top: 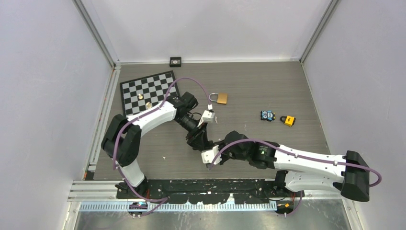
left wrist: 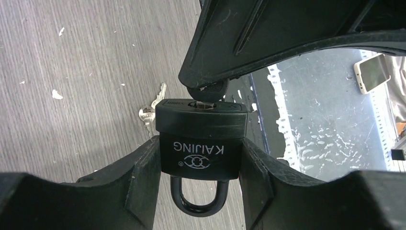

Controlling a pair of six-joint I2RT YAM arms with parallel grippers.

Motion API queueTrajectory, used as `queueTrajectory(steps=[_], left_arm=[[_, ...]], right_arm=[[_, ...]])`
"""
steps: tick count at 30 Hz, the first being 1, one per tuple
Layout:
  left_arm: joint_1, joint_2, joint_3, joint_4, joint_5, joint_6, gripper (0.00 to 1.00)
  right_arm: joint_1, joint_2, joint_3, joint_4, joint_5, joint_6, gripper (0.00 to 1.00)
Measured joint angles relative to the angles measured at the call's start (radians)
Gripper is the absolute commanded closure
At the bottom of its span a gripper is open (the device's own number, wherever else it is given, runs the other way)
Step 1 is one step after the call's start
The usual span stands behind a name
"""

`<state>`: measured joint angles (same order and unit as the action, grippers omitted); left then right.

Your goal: Unlock with the key

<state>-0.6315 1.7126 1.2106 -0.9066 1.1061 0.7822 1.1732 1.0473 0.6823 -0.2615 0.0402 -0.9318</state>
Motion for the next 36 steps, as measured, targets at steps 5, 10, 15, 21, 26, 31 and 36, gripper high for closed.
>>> queueTrajectory(steps=[5,10,15,21,26,31,36], left_arm=[[-0.001,-0.018,-0.018,0.045,-0.016,-0.026,1.00],[-0.002,-0.070,-0.049,0.113,-0.055,-0.075,1.00],[-0.005,-0.108,-0.076,0.184,-0.089,-0.126,1.00],[-0.015,-0.139,-0.123,0.277,-0.135,-0.178,1.00],[-0.019,-0.160,-0.143,0.307,-0.157,-0.201,1.00],[-0.021,-0.163,-0.144,0.319,-0.161,-0.208,1.00],[-0.013,-0.167,-0.151,0.358,-0.163,-0.226,1.00]], right_arm=[[-0.028,0.008,0.013,-0.013,-0.024,0.053,1.00],[-0.083,0.032,0.065,-0.060,-0.102,0.131,0.99],[-0.140,0.044,0.088,-0.079,-0.163,0.196,1.00],[-0.184,0.063,0.101,-0.101,-0.213,0.266,1.00],[-0.193,0.067,0.107,-0.108,-0.228,0.294,1.00],[-0.198,0.066,0.111,-0.113,-0.225,0.299,0.84],[-0.215,0.037,0.111,-0.105,-0.223,0.307,0.27]])
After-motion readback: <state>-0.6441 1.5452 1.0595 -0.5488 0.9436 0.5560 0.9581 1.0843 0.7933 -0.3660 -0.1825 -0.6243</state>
